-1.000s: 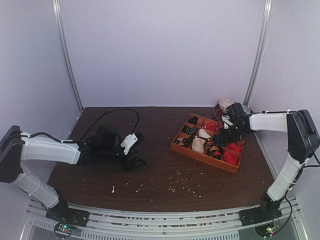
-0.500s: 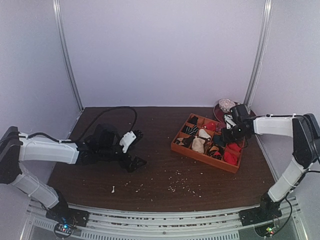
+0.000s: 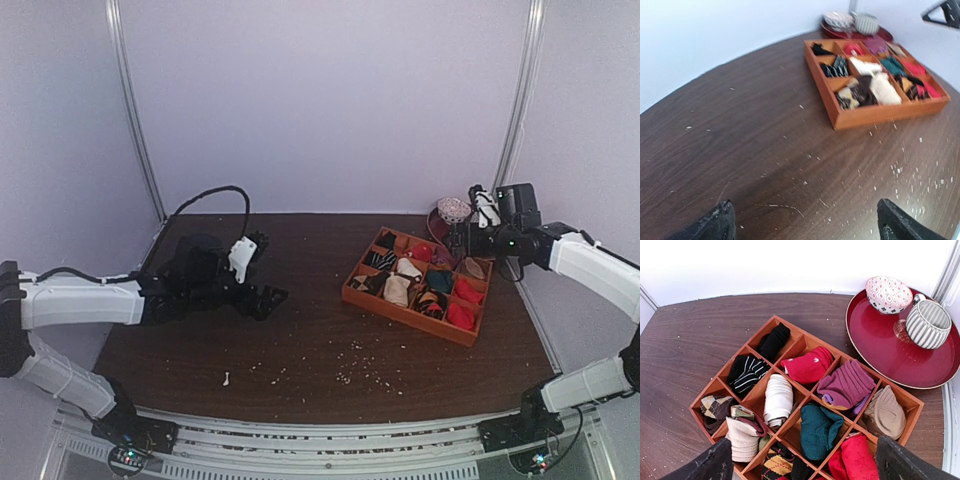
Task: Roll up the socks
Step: Reset both arms
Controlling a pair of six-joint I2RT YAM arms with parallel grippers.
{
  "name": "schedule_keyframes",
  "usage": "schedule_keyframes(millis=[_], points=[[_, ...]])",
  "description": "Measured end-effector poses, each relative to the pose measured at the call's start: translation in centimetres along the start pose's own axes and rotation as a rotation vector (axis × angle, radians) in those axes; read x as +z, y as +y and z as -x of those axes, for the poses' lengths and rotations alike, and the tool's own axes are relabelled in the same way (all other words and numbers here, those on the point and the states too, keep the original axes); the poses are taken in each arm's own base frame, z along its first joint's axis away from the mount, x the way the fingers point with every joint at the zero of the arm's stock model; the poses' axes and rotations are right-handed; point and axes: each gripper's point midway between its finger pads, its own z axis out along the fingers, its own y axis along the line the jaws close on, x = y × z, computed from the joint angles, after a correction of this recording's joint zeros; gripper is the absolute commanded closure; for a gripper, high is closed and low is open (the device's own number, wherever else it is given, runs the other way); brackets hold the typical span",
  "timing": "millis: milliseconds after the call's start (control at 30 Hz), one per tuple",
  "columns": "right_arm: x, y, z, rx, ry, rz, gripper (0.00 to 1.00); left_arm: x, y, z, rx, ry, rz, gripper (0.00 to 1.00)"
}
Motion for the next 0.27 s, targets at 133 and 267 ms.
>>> schedule_keyframes(millis=[133, 267], points=[[-0.4, 0.0, -0.1, -0.002, -0.007, 0.0, 0.0, -1.2, 1.6, 1.8, -0.077, -0.066, 0.089, 0.02], [-0.3, -0.2, -1.0, -0.014, 0.012, -0.003, 0.0, -1.8, 2.3, 2.6, -0.116, -0.107, 0.131, 0.02]])
